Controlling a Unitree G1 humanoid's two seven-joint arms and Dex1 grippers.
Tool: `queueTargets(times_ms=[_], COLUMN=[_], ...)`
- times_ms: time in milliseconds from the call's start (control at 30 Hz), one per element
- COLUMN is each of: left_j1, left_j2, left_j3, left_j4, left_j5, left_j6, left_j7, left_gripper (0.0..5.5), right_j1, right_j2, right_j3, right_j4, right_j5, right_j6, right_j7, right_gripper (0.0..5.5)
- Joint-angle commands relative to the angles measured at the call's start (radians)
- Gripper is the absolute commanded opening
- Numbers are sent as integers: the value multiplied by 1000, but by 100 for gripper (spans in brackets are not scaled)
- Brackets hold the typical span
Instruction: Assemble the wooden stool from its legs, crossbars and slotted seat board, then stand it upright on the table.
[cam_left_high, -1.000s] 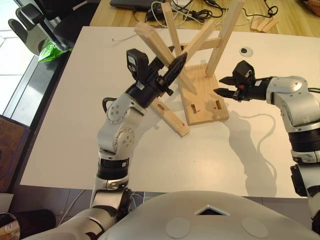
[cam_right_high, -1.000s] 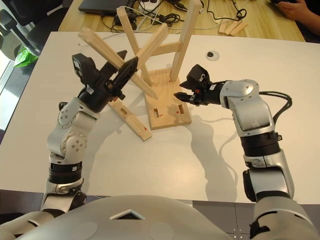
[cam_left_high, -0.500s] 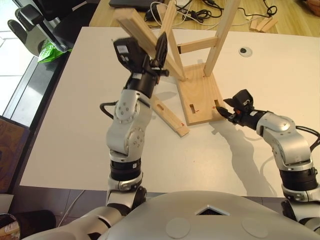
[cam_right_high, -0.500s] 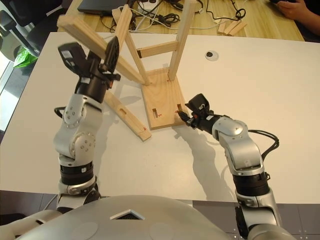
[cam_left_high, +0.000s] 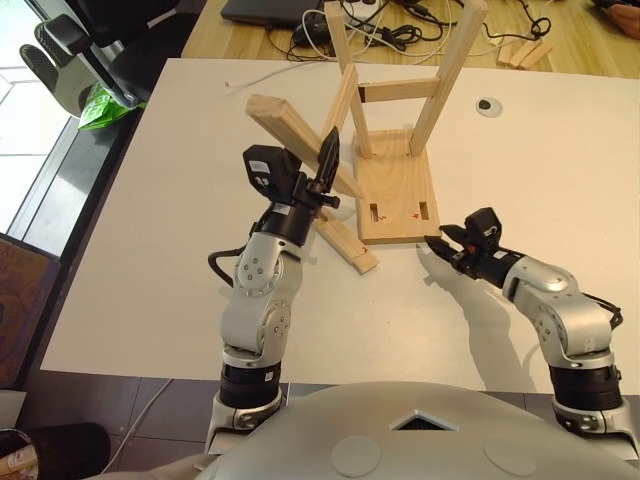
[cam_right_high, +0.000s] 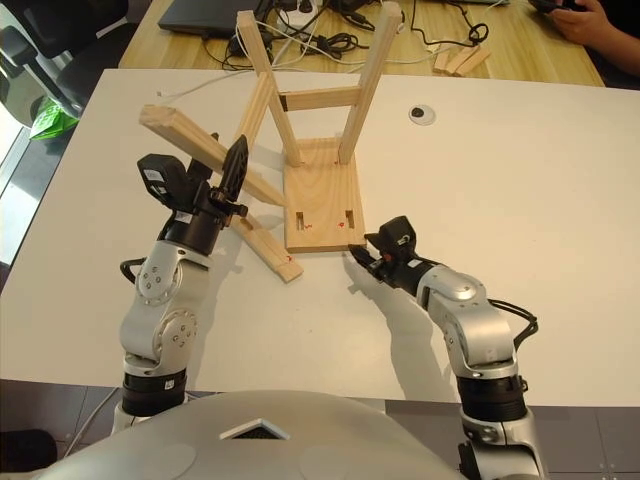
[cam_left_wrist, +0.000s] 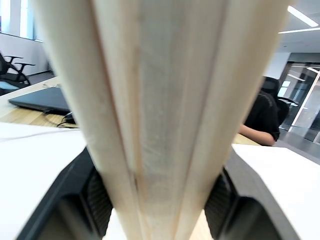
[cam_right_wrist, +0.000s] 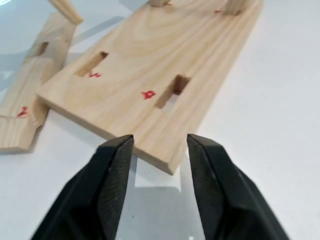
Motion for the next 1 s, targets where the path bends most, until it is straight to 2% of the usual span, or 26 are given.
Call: queueTargets(times_ms=[33,267,567,800,1000], left_j1=[-33,-76,-131,-143,-139], left_j2=[48,110,160,254,299], left_j3=[2,49,37,-43,-79], left_j4=[-29,2,116,257,308], left_j5=[-32,-84,-108,-31,21], left_j6=[24,40,33,-67,-158], left_j7=[-76,-171,-321,-521,-601], left_gripper=[206,206,206,206,206], right_j1=[-145,-228,-248,-319,-362], right_j2=[-63,-68,-55,-96,-134], right_j3=[-35,82,191,205,202], right_j4=[78,174,287,371,418], right_j5=[25,-37,-80,-101,-108], right_j6=[14,-30,-71,-121,-155], right_j7=[52,81,135,218,298], right_gripper=[197,197,197,197,197])
